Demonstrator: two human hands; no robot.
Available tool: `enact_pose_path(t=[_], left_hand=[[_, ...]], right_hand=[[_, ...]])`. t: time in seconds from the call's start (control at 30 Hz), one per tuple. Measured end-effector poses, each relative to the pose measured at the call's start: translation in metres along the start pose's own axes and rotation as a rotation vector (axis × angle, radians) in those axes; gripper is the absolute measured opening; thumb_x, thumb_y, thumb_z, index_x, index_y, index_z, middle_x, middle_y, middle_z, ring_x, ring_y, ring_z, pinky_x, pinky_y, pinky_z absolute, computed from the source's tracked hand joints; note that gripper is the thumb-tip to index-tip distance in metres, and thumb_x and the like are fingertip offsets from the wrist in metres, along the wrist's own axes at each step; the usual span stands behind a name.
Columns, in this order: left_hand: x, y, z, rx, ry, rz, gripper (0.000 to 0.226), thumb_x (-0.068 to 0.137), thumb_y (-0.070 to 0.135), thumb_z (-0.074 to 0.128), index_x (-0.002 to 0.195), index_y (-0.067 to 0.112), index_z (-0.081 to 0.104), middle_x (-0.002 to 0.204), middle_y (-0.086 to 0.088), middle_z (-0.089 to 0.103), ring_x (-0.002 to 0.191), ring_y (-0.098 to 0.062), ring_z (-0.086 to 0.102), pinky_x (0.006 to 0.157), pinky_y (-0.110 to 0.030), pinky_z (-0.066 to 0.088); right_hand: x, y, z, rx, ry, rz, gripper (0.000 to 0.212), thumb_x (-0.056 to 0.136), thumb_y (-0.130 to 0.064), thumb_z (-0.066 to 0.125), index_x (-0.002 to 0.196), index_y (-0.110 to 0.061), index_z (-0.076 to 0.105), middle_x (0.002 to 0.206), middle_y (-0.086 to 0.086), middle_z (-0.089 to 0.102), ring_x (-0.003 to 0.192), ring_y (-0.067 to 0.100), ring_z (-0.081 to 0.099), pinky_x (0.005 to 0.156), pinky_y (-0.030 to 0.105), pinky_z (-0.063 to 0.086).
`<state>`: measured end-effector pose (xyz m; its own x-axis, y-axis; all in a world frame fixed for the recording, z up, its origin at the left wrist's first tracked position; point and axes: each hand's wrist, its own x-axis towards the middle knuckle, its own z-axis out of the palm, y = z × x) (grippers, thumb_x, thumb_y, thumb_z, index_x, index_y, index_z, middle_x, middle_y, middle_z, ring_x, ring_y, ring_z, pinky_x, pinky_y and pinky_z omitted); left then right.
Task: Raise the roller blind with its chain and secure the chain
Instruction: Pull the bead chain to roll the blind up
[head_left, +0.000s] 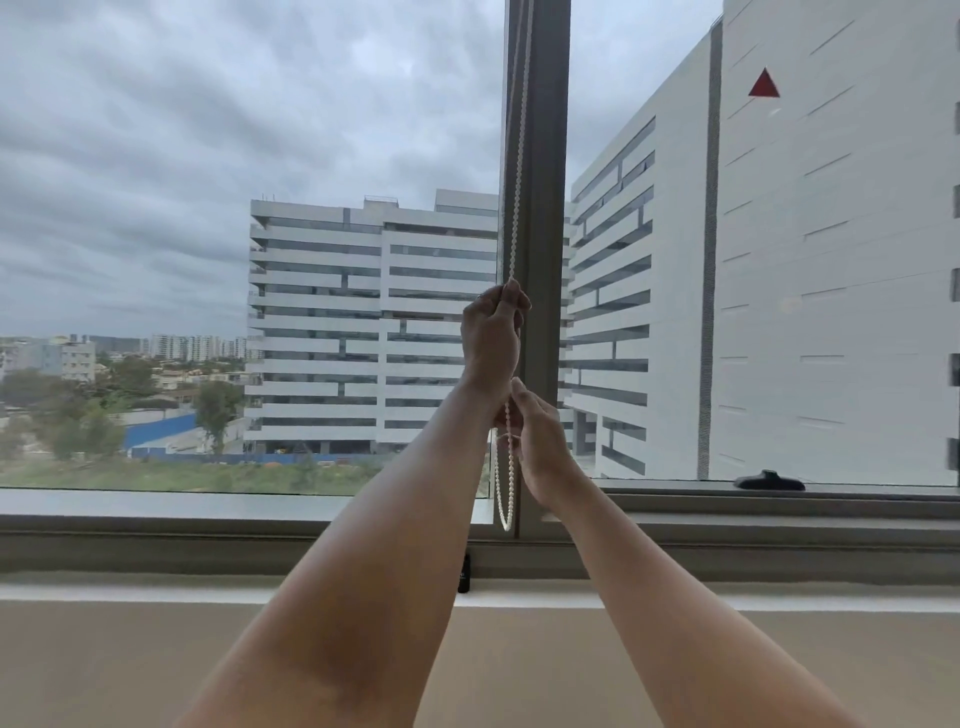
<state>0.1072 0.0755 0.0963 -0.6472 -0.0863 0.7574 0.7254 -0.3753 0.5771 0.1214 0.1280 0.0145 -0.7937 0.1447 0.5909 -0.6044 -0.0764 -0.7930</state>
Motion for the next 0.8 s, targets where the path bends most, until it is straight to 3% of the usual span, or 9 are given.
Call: enact_pose_path(t=[0.2, 0.3, 0.43, 0.5, 0.6, 0.8], left_hand=[[-0.026, -0.028, -0.012, -0.088, -0.030, -0.092, 0.033, 0.096, 0.013, 0.042, 0.066, 0.011, 0.054, 0.036, 0.011, 0.051, 0.033, 0.002, 0.043, 0.037, -0.009, 0.034], [-0.042, -0.043, -0.016, -0.102, -0.032, -0.124, 0.034, 0.096, 0.011, 0.040, 0.065, 0.013, 0.053, 0.034, 0.011, 0.047, 0.032, 0.002, 0.039, 0.037, -0.007, 0.030], [-0.068, -0.069, -0.023, -0.049, -0.045, -0.183, 0.037, 0.096, 0.017, 0.041, 0.060, 0.016, 0.051, 0.037, 0.013, 0.033, 0.035, -0.001, 0.026, 0.037, -0.014, 0.021], [-0.079, -0.077, -0.023, -0.050, -0.057, -0.196, 0.038, 0.097, 0.017, 0.041, 0.060, 0.016, 0.051, 0.037, 0.013, 0.034, 0.036, -0.001, 0.027, 0.038, -0.014, 0.021], [-0.095, -0.085, -0.023, -0.061, -0.070, -0.226, 0.037, 0.097, 0.016, 0.040, 0.061, 0.015, 0.051, 0.038, 0.013, 0.034, 0.037, 0.000, 0.028, 0.038, -0.013, 0.021], [-0.107, -0.095, -0.025, -0.123, -0.099, -0.287, 0.037, 0.097, 0.013, 0.039, 0.061, 0.013, 0.049, 0.040, 0.013, 0.037, 0.036, 0.000, 0.029, 0.039, -0.012, 0.023]], right_hand=[[0.027, -0.038, 0.000, 0.062, 0.133, -0.085, 0.035, 0.098, -0.030, 0.035, 0.084, -0.014, 0.062, 0.079, 0.001, 0.063, 0.076, 0.012, 0.057, 0.067, 0.026, 0.043], [0.040, -0.056, 0.003, 0.014, 0.137, -0.111, 0.029, 0.097, -0.030, 0.037, 0.080, -0.019, 0.058, 0.079, -0.001, 0.060, 0.075, 0.012, 0.054, 0.065, 0.023, 0.042], [0.049, -0.072, 0.008, 0.023, 0.064, -0.101, 0.022, 0.098, -0.026, 0.038, 0.085, -0.017, 0.053, 0.078, 0.001, 0.060, 0.068, 0.011, 0.056, 0.060, 0.022, 0.044], [0.051, -0.075, 0.010, 0.030, 0.091, -0.085, 0.022, 0.098, -0.025, 0.038, 0.087, -0.013, 0.054, 0.071, 0.002, 0.056, 0.059, 0.010, 0.052, 0.052, 0.020, 0.042], [0.050, -0.064, 0.008, -0.066, 0.163, -0.071, 0.032, 0.098, -0.021, 0.038, 0.074, -0.016, 0.057, 0.062, 0.001, 0.045, 0.050, 0.010, 0.037, 0.043, 0.019, 0.030], [0.039, -0.043, 0.005, -0.150, 0.251, -0.167, 0.035, 0.097, -0.019, 0.041, 0.065, -0.020, 0.055, 0.066, 0.000, 0.046, 0.056, 0.007, 0.037, 0.046, 0.020, 0.028]])
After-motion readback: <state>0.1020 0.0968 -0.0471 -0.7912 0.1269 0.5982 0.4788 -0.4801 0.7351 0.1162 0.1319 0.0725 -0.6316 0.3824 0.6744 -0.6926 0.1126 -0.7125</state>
